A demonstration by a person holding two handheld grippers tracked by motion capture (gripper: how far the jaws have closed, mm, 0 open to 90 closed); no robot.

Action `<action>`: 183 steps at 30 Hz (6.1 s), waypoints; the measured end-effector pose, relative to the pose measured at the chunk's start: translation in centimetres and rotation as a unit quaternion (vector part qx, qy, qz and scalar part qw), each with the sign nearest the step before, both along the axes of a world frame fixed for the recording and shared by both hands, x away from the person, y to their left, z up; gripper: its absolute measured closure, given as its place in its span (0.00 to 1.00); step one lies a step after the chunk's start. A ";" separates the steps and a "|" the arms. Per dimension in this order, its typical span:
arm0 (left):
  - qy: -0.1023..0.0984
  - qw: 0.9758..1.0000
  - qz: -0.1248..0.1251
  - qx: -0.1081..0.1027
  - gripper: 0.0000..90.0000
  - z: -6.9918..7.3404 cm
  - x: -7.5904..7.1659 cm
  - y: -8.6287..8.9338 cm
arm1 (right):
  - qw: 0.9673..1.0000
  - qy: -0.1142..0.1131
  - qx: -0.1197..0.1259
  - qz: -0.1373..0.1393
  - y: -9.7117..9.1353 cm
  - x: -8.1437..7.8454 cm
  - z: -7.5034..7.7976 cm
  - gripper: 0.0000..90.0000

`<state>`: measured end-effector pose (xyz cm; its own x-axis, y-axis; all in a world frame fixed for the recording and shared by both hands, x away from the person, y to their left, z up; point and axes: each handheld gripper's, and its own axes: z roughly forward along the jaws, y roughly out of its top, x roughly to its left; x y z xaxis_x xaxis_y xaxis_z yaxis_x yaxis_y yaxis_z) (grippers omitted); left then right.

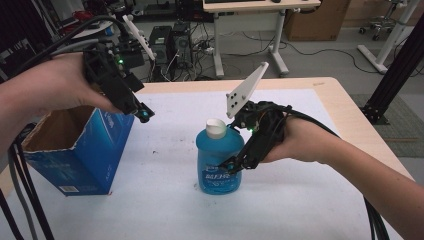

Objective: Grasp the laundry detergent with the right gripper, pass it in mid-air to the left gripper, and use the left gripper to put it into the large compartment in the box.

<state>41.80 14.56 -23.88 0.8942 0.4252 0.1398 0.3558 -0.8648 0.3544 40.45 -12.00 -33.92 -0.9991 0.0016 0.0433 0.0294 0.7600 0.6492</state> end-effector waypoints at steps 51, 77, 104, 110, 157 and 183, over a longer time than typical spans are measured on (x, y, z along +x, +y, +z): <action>-0.004 1.000 0.002 -0.006 0.20 0.0 0.1 0.0 | 1.000 -0.007 0.001 0.012 0.3 -0.1 -0.7 0.46; 0.011 0.995 -0.084 -0.043 0.20 1.4 -1.0 -1.2 | 0.999 0.007 0.026 0.026 0.8 0.3 1.1 0.50; 0.031 0.981 -0.187 -0.025 0.20 3.7 -1.6 -6.4 | 0.999 -0.009 0.007 0.050 4.1 1.7 7.0 0.50; 0.033 0.982 -0.184 -0.023 0.20 3.5 -1.5 -6.9 | 0.999 -0.008 0.007 0.053 4.3 1.7 7.3 0.50; 0.026 0.981 -0.190 -0.017 0.42 2.9 -1.6 -7.9 | 0.999 -0.005 0.016 0.046 4.2 1.9 7.5 0.50; 0.035 0.983 -0.178 -0.020 0.42 2.8 -1.7 -7.6 | 0.999 -0.004 0.020 0.051 4.4 1.8 7.4 0.34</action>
